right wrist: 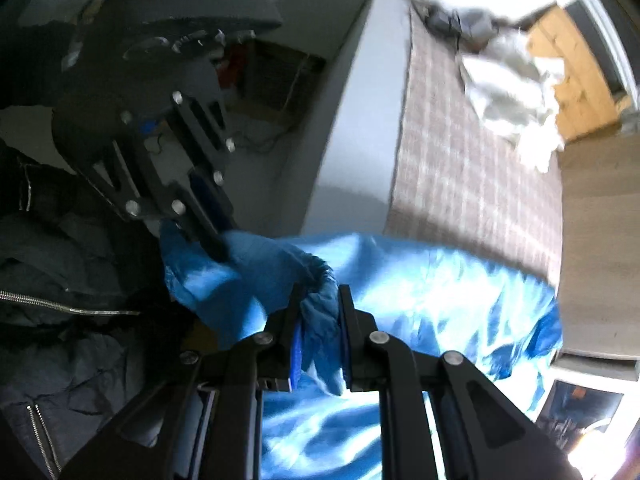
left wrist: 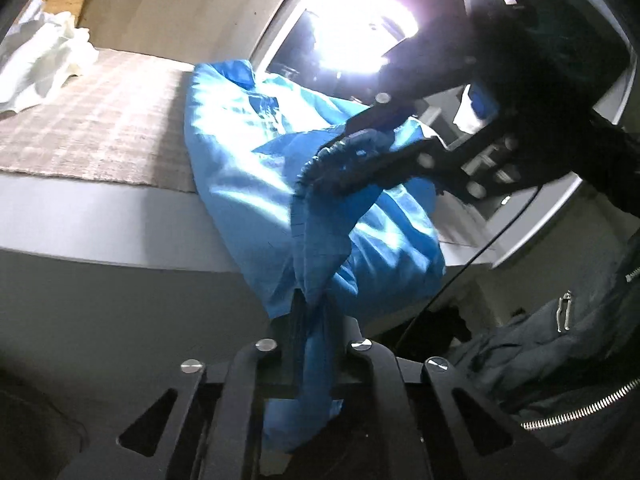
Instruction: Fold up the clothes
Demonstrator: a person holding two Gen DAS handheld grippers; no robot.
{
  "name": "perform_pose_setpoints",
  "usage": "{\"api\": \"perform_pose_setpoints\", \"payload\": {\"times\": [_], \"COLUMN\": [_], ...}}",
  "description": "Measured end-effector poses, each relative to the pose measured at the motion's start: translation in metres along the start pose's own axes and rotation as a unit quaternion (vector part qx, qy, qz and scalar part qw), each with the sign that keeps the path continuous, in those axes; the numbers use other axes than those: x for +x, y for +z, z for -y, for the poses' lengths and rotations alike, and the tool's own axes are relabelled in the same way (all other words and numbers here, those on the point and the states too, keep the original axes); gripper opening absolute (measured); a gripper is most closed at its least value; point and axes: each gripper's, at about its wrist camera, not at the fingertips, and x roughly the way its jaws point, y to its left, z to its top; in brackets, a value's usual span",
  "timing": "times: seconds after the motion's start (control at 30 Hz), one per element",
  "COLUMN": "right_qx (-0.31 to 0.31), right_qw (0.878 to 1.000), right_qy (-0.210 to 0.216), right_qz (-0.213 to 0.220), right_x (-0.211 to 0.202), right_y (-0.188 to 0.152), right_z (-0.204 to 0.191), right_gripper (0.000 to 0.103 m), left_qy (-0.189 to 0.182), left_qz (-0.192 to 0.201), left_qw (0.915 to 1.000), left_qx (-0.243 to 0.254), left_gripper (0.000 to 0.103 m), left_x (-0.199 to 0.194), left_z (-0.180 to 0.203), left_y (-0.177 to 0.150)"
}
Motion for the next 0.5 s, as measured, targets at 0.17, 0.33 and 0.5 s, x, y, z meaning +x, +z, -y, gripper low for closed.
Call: {"api": "perform_pose_setpoints", "payload": {"times": [0.17,0.33,0.5], "right_qx": [-0.087,-0.128,-0.079], "right_qw": [0.995,0.991,0.996], "right_qy": [-0.031,-0.046,0.002], "right_qz": [0.042,0.007,-0.029], "right_x": [-0.015,-0.004,0.018], "right_y": [-0.007,-0.02,-0.035], "right_z": [-0.037,-0.063,-0.045], "right_gripper": [0.015,0.029,0.039], "left_qy": [0.112,0.142,0.131], "left_qz": [-0.023,-0.047,-0.1], "left_qw": [0.9933,0.9849,0.983], "left_qx": [-0.02,-0.087,-0.081], "left_gripper": [0.001,0.0,0.001], "left_x": [0.0,0.004,0.002], "left_z": [-0.003,-0.022,-0.021], "left_y": [-0.01,-0.045,-0.078]}}
